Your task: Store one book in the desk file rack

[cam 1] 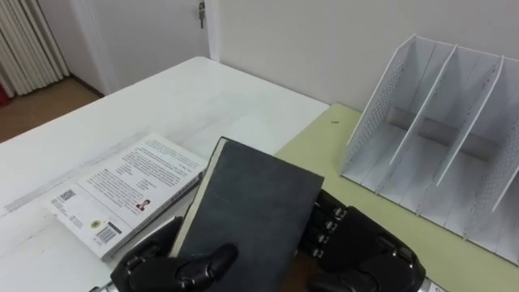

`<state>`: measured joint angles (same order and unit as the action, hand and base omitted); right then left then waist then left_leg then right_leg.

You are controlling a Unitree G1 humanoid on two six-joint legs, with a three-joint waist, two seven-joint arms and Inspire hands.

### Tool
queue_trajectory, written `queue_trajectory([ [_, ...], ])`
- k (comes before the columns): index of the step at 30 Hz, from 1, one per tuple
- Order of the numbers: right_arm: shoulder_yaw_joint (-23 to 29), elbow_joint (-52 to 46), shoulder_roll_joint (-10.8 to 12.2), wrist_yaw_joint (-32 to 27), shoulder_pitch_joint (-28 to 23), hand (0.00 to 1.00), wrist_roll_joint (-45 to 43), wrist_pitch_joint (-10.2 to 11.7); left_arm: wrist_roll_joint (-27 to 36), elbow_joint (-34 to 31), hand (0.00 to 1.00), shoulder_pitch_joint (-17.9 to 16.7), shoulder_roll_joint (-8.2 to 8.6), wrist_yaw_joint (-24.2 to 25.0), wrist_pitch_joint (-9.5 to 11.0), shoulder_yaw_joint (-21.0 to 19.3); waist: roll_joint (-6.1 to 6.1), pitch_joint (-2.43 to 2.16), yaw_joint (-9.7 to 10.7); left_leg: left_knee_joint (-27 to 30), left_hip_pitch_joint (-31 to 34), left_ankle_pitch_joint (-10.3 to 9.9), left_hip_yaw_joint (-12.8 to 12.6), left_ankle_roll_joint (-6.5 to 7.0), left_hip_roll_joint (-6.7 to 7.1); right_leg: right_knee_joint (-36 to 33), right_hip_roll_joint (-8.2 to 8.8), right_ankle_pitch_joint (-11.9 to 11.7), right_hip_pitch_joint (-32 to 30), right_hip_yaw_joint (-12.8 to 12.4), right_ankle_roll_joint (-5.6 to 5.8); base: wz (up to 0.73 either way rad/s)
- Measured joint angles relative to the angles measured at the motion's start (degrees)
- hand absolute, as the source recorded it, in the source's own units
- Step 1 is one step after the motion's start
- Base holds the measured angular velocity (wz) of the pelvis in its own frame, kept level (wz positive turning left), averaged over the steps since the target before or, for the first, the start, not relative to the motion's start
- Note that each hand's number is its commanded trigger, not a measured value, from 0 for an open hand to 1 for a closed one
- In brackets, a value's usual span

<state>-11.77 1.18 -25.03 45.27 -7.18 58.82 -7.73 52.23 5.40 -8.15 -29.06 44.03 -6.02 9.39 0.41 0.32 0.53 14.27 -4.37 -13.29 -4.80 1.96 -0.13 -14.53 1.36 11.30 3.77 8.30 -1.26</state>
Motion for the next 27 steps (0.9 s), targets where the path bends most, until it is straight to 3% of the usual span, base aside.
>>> queue_trajectory([
  [3, 0.0, 0.0, -0.06, 0.0, -0.01, 0.0, 0.0, -0.05, 0.0, 0.0, 1.0, 0.0, -0.83, 0.58, -0.38, 0.0, -0.13, -0.09, -0.24, -0.21, -0.16, 0.0, -0.16, 0.0, -0.03, 0.03, -0.12, 0.0, -0.01, -0.3, -0.01, -0.03],
  [4, -0.02, -0.01, -0.17, 0.0, -0.01, 0.6, 0.16, -0.07, -0.02, 0.02, 1.0, 0.0, -1.35, 0.7, -0.49, 0.01, -0.23, -0.16, -0.32, -0.48, -0.29, 0.01, -0.27, -0.02, -0.03, 0.03, -0.12, -0.01, 0.01, -0.33, -0.01, -0.05],
  [5, -0.05, -0.01, -0.31, 0.0, -0.01, 1.0, 0.38, -0.11, -0.03, 0.07, 1.0, 0.0, -1.58, 0.78, -0.56, 0.03, -0.31, -0.21, -0.34, -0.54, -0.33, 0.01, -0.29, -0.02, -0.03, 0.03, -0.12, -0.01, 0.01, -0.34, -0.01, 0.0],
  [10, -0.18, -0.01, -2.64, -0.11, 0.02, 1.0, 2.11, -0.6, -0.38, 0.26, 1.0, 0.0, -3.84, 1.91, -1.11, 0.04, -0.62, -0.3, -0.72, -0.66, -0.24, 0.01, -0.4, -0.01, -0.1, -0.09, -0.1, -0.01, 0.07, -0.3, -0.01, 0.0],
  [16, -0.18, -0.12, -2.79, -0.52, 0.47, 1.0, 2.17, -1.11, -0.71, -0.03, 1.0, 0.02, -5.58, 4.95, -1.13, 1.24, -1.09, 0.0, -0.72, -0.87, -0.23, 0.01, -0.4, -0.01, -0.08, -0.22, -0.06, -0.01, 0.07, -0.3, 0.0, 0.0],
  [27, -0.49, -0.89, -3.29, -0.88, 0.42, 1.0, 2.18, -1.19, -1.39, -0.97, 1.0, 0.03, -5.62, 6.62, -1.2, 3.0, -1.09, -0.02, -0.9, -0.72, -0.74, 0.02, -0.47, -0.01, -0.05, -0.18, -0.02, -0.01, 0.24, -0.36, 0.0, 0.0],
])
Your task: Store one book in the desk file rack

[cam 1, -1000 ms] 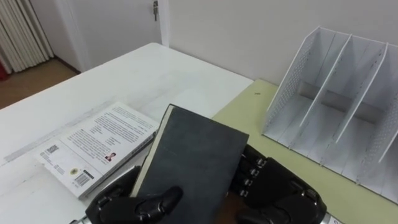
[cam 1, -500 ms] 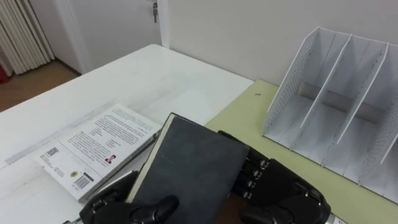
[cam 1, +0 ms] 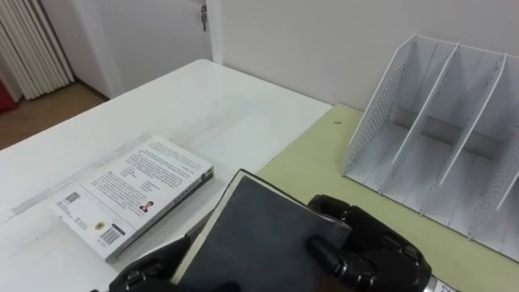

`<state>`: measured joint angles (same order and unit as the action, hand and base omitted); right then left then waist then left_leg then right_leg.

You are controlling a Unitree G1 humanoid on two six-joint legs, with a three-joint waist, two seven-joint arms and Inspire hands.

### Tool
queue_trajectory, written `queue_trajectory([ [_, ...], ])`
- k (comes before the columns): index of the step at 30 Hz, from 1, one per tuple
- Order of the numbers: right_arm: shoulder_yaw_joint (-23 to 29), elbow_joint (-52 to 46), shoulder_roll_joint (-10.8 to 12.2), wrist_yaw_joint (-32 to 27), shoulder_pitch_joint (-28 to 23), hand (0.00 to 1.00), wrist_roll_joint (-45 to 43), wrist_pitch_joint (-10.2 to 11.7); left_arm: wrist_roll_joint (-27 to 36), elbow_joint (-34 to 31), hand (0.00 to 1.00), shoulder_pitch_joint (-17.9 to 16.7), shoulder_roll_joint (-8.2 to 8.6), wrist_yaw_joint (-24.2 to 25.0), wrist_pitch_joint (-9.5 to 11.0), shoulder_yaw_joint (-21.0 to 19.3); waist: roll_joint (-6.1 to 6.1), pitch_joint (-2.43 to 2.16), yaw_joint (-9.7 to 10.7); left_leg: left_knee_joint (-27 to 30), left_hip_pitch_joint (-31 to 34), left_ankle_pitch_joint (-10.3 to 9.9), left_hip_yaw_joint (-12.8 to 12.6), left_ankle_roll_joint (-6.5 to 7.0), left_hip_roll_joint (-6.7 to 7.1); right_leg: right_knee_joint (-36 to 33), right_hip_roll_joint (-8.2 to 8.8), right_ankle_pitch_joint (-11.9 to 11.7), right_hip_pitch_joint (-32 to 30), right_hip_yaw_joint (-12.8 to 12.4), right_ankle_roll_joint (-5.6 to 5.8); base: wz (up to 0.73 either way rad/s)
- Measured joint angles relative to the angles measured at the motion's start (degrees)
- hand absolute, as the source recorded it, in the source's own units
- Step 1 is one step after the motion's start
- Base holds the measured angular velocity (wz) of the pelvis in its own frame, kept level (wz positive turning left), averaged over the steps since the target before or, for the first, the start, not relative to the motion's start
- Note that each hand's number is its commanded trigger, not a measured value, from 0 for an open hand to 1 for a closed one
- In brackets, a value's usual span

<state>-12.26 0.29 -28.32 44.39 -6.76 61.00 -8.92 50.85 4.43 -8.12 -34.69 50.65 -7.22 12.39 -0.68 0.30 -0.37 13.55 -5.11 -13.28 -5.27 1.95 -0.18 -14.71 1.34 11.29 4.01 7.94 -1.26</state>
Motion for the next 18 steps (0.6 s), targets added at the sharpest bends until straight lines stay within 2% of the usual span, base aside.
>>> queue_trajectory([
  [8, -0.12, 0.01, 0.0, -0.06, -0.04, 1.0, 0.37, 0.12, 0.28, -0.46, 1.0, 0.0, 0.02, -0.45, 0.0, 0.89, 0.57, 0.21, -0.03, 0.01, -0.34, 0.0, 0.0, -0.01, -0.01, 0.12, -0.03, 0.03, -0.13, 0.04, 0.01, 0.0],
  [9, -0.13, 0.01, 0.0, -0.07, -0.05, 1.0, 0.36, 0.12, 0.28, -0.47, 0.79, 0.0, 0.02, -0.45, 0.0, 0.88, 0.75, 0.19, -0.03, 0.02, -0.31, -0.01, 0.0, -0.01, -0.02, 0.13, -0.04, 0.04, -0.16, 0.08, 0.0, 0.0],
  [10, -0.13, 0.01, 0.01, -0.07, -0.05, 1.0, 0.35, 0.14, 0.27, -0.47, 0.53, 0.0, 0.11, -0.45, 0.0, 0.92, 0.93, 0.17, 0.04, 0.01, -0.33, -0.01, 0.0, -0.01, -0.03, 0.14, -0.04, 0.04, -0.13, 0.1, 0.0, 0.0],
  [11, -0.13, 0.01, 0.02, -0.07, -0.06, 1.0, 0.33, 0.18, 0.25, -0.47, 0.0, 0.0, 0.16, -0.45, 0.0, 0.92, 1.01, 0.17, 0.06, 0.01, -0.34, -0.01, 0.0, -0.01, -0.03, 0.13, -0.03, 0.04, -0.11, 0.09, 0.0, 0.0],
  [18, 0.08, 0.0, -0.1, -1.35, -0.18, 1.0, -0.85, 0.91, -1.1, -0.47, 0.0, 0.02, 0.53, -2.65, 0.08, 1.29, 1.23, 0.14, 0.38, -0.01, -0.04, -0.03, 0.24, -0.01, -0.02, 0.83, -0.03, -0.04, 0.81, 0.46, 0.01, 0.03],
])
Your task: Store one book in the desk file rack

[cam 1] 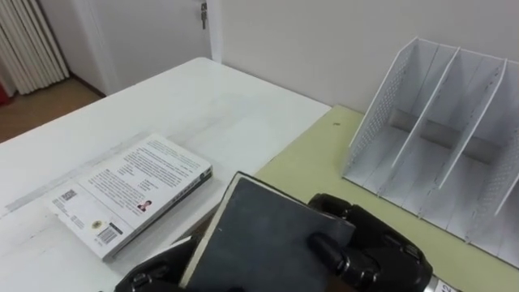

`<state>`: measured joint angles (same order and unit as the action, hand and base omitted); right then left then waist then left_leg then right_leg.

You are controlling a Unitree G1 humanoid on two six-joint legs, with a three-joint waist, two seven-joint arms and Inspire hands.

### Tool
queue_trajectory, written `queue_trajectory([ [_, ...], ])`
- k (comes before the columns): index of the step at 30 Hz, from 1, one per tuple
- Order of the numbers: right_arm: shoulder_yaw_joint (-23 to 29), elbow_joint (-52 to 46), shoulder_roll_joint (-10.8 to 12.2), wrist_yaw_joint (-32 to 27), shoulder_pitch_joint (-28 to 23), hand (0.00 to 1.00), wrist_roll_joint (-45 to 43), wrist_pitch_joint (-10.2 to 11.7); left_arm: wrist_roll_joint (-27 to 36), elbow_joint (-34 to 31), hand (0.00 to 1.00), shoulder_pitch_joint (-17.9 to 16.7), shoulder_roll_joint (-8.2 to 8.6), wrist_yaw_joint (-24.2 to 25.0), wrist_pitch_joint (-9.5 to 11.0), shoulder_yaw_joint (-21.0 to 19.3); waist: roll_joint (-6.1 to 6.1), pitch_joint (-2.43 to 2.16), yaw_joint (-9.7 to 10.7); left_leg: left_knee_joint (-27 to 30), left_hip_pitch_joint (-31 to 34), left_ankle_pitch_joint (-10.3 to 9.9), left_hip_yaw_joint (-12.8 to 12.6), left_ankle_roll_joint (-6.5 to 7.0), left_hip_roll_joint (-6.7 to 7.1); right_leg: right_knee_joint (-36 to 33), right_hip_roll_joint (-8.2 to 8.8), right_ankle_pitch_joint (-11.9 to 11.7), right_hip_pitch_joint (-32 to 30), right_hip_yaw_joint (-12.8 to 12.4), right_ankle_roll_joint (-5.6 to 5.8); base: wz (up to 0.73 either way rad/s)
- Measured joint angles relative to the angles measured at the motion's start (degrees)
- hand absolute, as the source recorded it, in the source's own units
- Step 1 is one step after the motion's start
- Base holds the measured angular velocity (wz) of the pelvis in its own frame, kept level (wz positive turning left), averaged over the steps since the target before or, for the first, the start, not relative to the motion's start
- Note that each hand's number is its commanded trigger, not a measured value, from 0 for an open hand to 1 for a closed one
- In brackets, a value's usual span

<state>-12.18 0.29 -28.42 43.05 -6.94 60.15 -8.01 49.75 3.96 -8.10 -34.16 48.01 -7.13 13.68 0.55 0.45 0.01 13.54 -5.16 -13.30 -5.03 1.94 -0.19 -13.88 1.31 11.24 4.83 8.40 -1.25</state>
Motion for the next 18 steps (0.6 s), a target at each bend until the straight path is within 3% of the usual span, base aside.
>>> queue_trajectory([
  [8, 4.81, -1.02, -0.32, -4.38, -0.05, 1.0, -4.51, 0.84, -6.96, 0.62, 0.0, -0.82, 2.21, -4.91, 0.61, -1.74, -0.03, -0.02, 0.54, -0.02, -0.05, 0.04, 0.4, -0.04, 0.03, 0.28, -0.29, -0.07, -0.16, 0.05, -0.03, 0.02],
  [10, 6.88, -1.42, -0.06, -6.57, 0.13, 1.0, -5.66, 1.01, -9.61, 2.92, 0.0, -2.06, 4.32, -6.2, 1.59, -2.22, 0.09, 0.02, 1.02, -0.89, -0.97, 0.11, 0.03, -0.11, 0.06, 0.28, -0.35, -0.05, -0.21, -0.56, -0.01, -0.12],
  [14, 10.27, -2.84, 0.21, -10.29, 0.71, 1.0, -8.85, 1.19, -12.36, 6.37, 0.0, -4.59, 6.14, -8.93, 1.88, -2.32, 0.77, 0.27, 1.59, -1.51, -1.71, 0.14, -0.93, -0.16, -0.11, 0.3, -0.36, 0.0, 0.14, -0.99, -0.04, -0.15],
  [16, 11.98, -2.85, 1.74, -12.67, 0.72, 1.0, -11.02, 2.53, -14.17, 8.59, 0.0, -5.84, 7.7, -10.73, 2.5, -2.31, 1.57, 0.62, 2.56, -1.39, -1.75, 0.15, -0.96, -0.16, -0.13, 0.32, -0.35, -0.01, 0.31, -0.98, -0.04, 0.0],
  [18, 12.31, -2.87, 2.33, -14.26, 0.73, 1.0, -11.31, 3.1, -14.6, 10.22, 0.0, -6.77, 8.79, -11.91, 2.61, -2.25, 1.8, 0.56, 2.95, -1.43, -1.54, 0.14, -1.09, -0.16, -0.09, 0.56, -0.43, -0.04, 0.12, -1.06, -0.01, -0.03],
])
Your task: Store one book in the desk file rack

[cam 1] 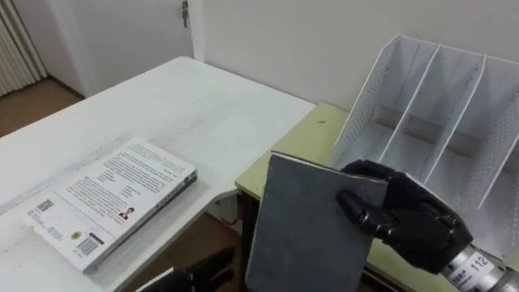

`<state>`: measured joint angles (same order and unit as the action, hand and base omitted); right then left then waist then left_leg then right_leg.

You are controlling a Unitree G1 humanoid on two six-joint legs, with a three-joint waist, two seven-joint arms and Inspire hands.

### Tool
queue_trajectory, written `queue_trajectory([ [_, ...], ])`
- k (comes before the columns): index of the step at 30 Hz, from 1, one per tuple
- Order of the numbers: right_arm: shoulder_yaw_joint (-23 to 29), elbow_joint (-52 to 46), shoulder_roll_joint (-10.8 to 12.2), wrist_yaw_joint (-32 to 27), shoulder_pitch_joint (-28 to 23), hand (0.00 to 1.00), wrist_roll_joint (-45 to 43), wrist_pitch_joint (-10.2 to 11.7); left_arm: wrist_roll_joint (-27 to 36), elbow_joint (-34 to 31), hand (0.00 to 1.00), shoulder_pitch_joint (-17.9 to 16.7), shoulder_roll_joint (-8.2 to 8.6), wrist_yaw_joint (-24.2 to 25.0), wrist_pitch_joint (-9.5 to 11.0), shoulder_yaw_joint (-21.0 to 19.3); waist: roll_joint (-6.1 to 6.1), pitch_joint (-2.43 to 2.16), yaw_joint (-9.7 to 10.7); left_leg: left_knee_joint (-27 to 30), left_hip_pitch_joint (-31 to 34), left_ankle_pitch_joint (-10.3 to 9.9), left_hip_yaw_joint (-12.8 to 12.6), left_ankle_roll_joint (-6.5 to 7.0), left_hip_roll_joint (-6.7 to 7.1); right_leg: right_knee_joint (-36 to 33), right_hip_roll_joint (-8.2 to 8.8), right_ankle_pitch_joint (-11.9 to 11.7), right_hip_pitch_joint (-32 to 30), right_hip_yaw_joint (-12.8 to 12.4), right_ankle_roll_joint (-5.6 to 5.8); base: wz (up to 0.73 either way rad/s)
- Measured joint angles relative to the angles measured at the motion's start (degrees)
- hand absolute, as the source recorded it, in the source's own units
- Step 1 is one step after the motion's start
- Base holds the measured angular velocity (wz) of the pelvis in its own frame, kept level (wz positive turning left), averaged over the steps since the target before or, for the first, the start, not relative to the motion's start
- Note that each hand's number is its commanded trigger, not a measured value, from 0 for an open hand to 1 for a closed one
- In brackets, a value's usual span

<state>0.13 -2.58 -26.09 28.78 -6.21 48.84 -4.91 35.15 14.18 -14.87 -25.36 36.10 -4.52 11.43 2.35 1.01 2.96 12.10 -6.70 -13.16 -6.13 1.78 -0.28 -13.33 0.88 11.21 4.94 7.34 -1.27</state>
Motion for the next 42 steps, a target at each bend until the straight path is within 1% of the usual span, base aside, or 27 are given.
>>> queue_trajectory([
  [3, 1.9, -0.18, 1.35, -2.29, 0.56, 1.0, -0.7, 0.03, -1.08, 5.13, 0.0, -0.44, 2.04, -1.74, 0.94, 0.03, -0.18, 0.01, -0.02, -0.55, -0.41, 0.0, -0.72, 0.01, 0.0, -0.25, -0.32, -0.01, -0.29, -0.83, 0.01, -0.13],
  [4, 2.38, -0.18, 1.71, -3.79, 1.33, 1.0, -2.67, 0.28, -2.49, 7.28, 0.0, -0.43, 2.77, -2.75, 1.14, 0.05, -0.31, -0.04, 0.1, -0.8, -0.66, 0.0, -1.24, 0.01, -0.04, -0.28, -0.3, -0.01, -0.24, -1.04, 0.01, -0.13],
  [5, 2.48, -0.18, 1.73, -4.73, 1.71, 1.0, -3.73, 0.56, -3.25, 8.08, 0.0, -0.48, 3.17, -3.28, 1.25, 0.04, -0.35, -0.05, 0.12, -0.86, -0.74, 0.0, -1.45, 0.01, -0.07, -0.3, -0.3, -0.01, -0.24, -1.21, 0.01, -0.1],
  [6, 2.64, -0.46, 1.76, -6.78, 2.09, 1.0, -6.2, 1.43, -3.63, 9.46, 0.0, -0.55, 3.88, -4.07, 1.35, 0.1, -0.37, -0.07, 0.08, -0.84, -0.79, 0.0, -1.59, 0.01, -0.11, -0.29, -0.39, -0.01, -0.26, -1.35, 0.01, -0.07],
  [7, 2.92, -1.34, 1.84, -8.97, 2.27, 1.0, -8.94, 1.86, -3.62, 10.51, 0.0, -0.57, 4.64, -4.67, 1.68, 0.09, -0.47, -0.09, 0.0, -0.82, -0.71, -0.01, -1.65, 0.01, -0.11, -0.3, -0.42, -0.01, -0.34, -1.4, 0.01, -0.05],
  [8, 3.23, -1.89, 1.97, -10.02, 2.3, 1.0, -10.24, 1.95, -3.62, 10.86, 0.0, -0.61, 5.0, -4.89, 1.91, 0.09, -0.5, -0.09, 0.01, -0.82, -0.71, -0.01, -1.68, 0.01, -0.11, -0.3, -0.41, -0.01, -0.37, -1.52, 0.01, 0.0],
  [9, 4.21, -3.03, 2.73, -12.2, 2.32, 1.0, -13.75, 2.31, -3.68, 11.79, 0.0, -0.84, 5.8, -5.33, 2.87, 0.0, -0.63, -0.17, 0.08, -0.78, -0.71, -0.01, -1.7, 0.01, -0.12, -0.27, -0.24, -0.01, -0.31, -1.34, 0.01, 0.0],
  [10, 5.4, -3.94, 4.12, -14.29, 2.32, 1.0, -17.07, 2.6, -4.45, 13.24, 0.0, -0.97, 6.63, -5.72, 3.77, -0.15, -0.77, -0.26, 0.11, -0.78, -0.76, -0.01, -1.71, 0.01, -0.13, -0.27, -0.19, -0.01, -0.24, -1.3, 0.01, 0.0],
  [11, 5.98, -4.51, 4.87, -15.52, 2.32, 1.0, -18.72, 2.67, -4.7, 14.05, 0.0, -1.0, 6.87, -5.84, 4.0, -0.15, -0.84, -0.31, 0.11, -0.78, -0.76, 0.0, -1.7, 0.01, -0.14, -0.27, -0.22, -0.01, -0.28, -1.3, 0.01, 0.0],
  [12, 6.48, -5.73, 5.9, -18.28, 2.32, 1.0, -21.74, 3.29, -4.81, 15.17, 0.0, -1.25, 7.22, -6.24, 4.2, -0.15, -0.94, -0.37, 0.12, -0.82, -0.68, 0.0, -1.76, 0.0, -0.15, -0.26, -0.27, 0.0, -0.43, -1.42, 0.01, -0.04],
  [13, 6.86, -6.69, 6.03, -20.96, 2.32, 1.0, -23.36, 3.86, -4.81, 15.74, 0.0, -1.7, 7.57, -6.89, 4.43, -0.15, -1.12, -0.49, 0.07, -0.82, -0.56, 0.0, -1.85, 0.0, -0.13, -0.25, -0.53, -0.01, -0.94, -1.48, 0.01, -0.05],
  [14, 6.95, -7.21, 6.05, -22.37, 2.32, 1.0, -24.49, 4.22, -4.81, 16.27, 0.0, -1.85, 7.83, -7.15, 4.71, -0.15, -1.23, -0.56, 0.08, -0.84, -0.51, 0.0, -1.91, 0.0, -0.04, -0.23, -0.56, -0.01, -1.0, -1.52, 0.01, -0.05],
  [16, 6.95, -8.99, 7.13, -28.25, 2.37, 1.0, -29.97, 5.52, -4.8, 18.2, 0.0, -2.32, 8.6, -8.46, 5.43, -0.14, -1.48, -0.77, 0.06, -0.87, -0.71, 0.0, -2.09, 0.0, 0.09, -0.24, -0.65, 0.0, -0.95, -1.82, 0.01, -0.05],
  [17, 6.97, -9.04, 7.59, -29.61, 2.53, 1.0, -31.28, 6.09, -4.8, 18.91, 0.0, -2.31, 8.76, -8.68, 5.76, -0.16, -1.5, -0.8, 0.05, -0.89, -0.79, 0.0, -2.18, 0.0, 0.1, -0.27, -0.69, 0.0, -0.93, -1.91, 0.0, -0.08],
  [18, 6.98, -9.07, 8.12, -32.46, 2.93, 1.0, -32.73, 6.87, -4.79, 19.87, 0.0, -2.52, 9.14, -9.48, 6.21, -0.18, -1.51, -0.81, -0.09, -0.89, -0.84, 0.0, -2.44, 0.0, 0.09, -0.28, -0.76, 0.0, -0.96, -2.13, 0.0, -0.08],
  [19, 7.18, -9.62, 8.18, -35.34, 3.09, 1.0, -34.12, 7.01, -4.56, 20.98, 0.0, -2.67, 9.57, -9.68, 6.68, -0.22, -1.54, -0.82, -0.22, -0.9, -0.83, 0.0, -2.49, 0.0, 0.1, -0.27, -0.8, -0.01, -1.01, -2.28, 0.0, -0.06],
  [20, 7.37, -9.99, 8.35, -36.6, 3.12, 1.0, -35.36, 7.03, -4.54, 21.64, 0.0, -2.71, 9.85, -9.69, 6.91, -0.25, -1.56, -0.83, -0.39, -0.91, -0.83, 0.0, -2.51, 0.0, 0.11, -0.2, -0.84, -0.01, -1.01, -2.38, 0.0, -0.04],
  [22, 7.95, -10.85, 9.3, -41.29, 3.6, 1.0, -39.81, 7.91, -4.79, 25.79, 0.0, -2.75, 11.87, -9.68, 7.62, -1.6, -1.66, -0.95, -0.29, -0.93, -0.81, 0.0, -2.58, -0.01, 0.1, 0.49, -0.97, -0.09, -0.92, -2.52, 0.03, 0.0],
  [24, 8.25, -11.75, 9.48, -44.11, 4.02, 1.0, -41.1, 8.78, -4.82, 28.93, 0.0, -2.77, 12.67, -9.7, 8.07, -2.32, -1.67, -0.95, -0.23, -1.05, -0.77, 0.0, -2.58, -0.01, 0.08, 0.53, -1.06, -0.12, -1.02, -2.55, 0.0, 0.0],
  [25, 8.44, -12.09, 9.5, -45.04, 4.16, 1.0, -41.65, 9.11, -4.83, 29.95, 0.0, -2.78, 12.78, -9.72, 8.35, -2.38, -1.67, -0.96, -0.26, -1.16, -0.79, 0.0, -2.57, -0.02, 0.07, 0.55, -1.09, -0.13, -1.03, -2.59, -0.01, 0.0],
  [27, 9.33, -12.19, 9.5, -49.24, 5.93, 1.0, -43.54, 10.39, -4.75, 32.28, 0.0, -3.6, 12.82, -9.76, 9.02, -2.42, -1.61, -0.94, -0.26, -1.46, -0.86, 0.01, -2.58, -0.04, 0.09, 0.56, -1.11, -0.12, -1.15, -2.72, -0.01, 0.0],
  [30, 10.79, -12.19, 9.51, -54.66, 8.49, 1.0, -46.68, 11.81, -4.66, 35.35, 0.0, -3.67, 13.05, -10.69, 9.91, -2.41, -1.47, -0.93, -0.19, -1.56, -0.8, 0.01, -2.57, -0.04, 0.1, 0.57, -1.12, -0.13, -1.0, -2.64, 0.01, 0.0],
  [31, 11.05, -12.19, 9.5, -56.65, 9.23, 1.0, -46.9, 12.51, -4.41, 36.47, 0.0, -3.67, 13.06, -10.87, 10.15, -2.41, -1.37, -0.97, -0.15, -1.58, -0.8, 0.01, -2.56, -0.04, 0.09, 0.62, -1.13, -0.14, -0.94, -2.53, 0.01, 0.0],
  [34, 11.92, -12.18, 9.49, -60.51, 11.09, 1.0, -47.47, 13.53, -4.34, 38.59, 0.0, -3.61, 13.39, -12.03, 10.91, -2.42, -1.13, -1.02, -0.12, -1.55, -0.77, 0.01, -2.57, -0.04, 0.08, 0.67, -1.1, -0.13, -0.96, -2.41, 0.01, 0.0],
  [38, 12.75, -12.17, 9.49, -63.55, 11.93, 1.0, -47.65, 13.83, -4.36, 39.43, 0.0, -3.82, 13.5, -12.93, 10.93, -2.48, -0.85, -1.06, -0.16, -1.45, -0.52, 0.01, -2.57, -0.04, 0.07, 0.74, -1.04, -0.13, -1.1, -2.13, 0.01, 0.0],
  [42, 13.11, -12.0, 9.49, -66.28, 11.88, 1.0, -47.96, 13.83, -4.23, 41.24, 0.0, -3.72, 13.59, -13.06, 10.92, -3.49, -0.88, -1.09, -0.04, -1.33, -0.2, -0.01, -2.57, -0.06, 0.04, 0.93, -1.05, -0.13, -1.29, -2.0, 0.01, 0.0],
])
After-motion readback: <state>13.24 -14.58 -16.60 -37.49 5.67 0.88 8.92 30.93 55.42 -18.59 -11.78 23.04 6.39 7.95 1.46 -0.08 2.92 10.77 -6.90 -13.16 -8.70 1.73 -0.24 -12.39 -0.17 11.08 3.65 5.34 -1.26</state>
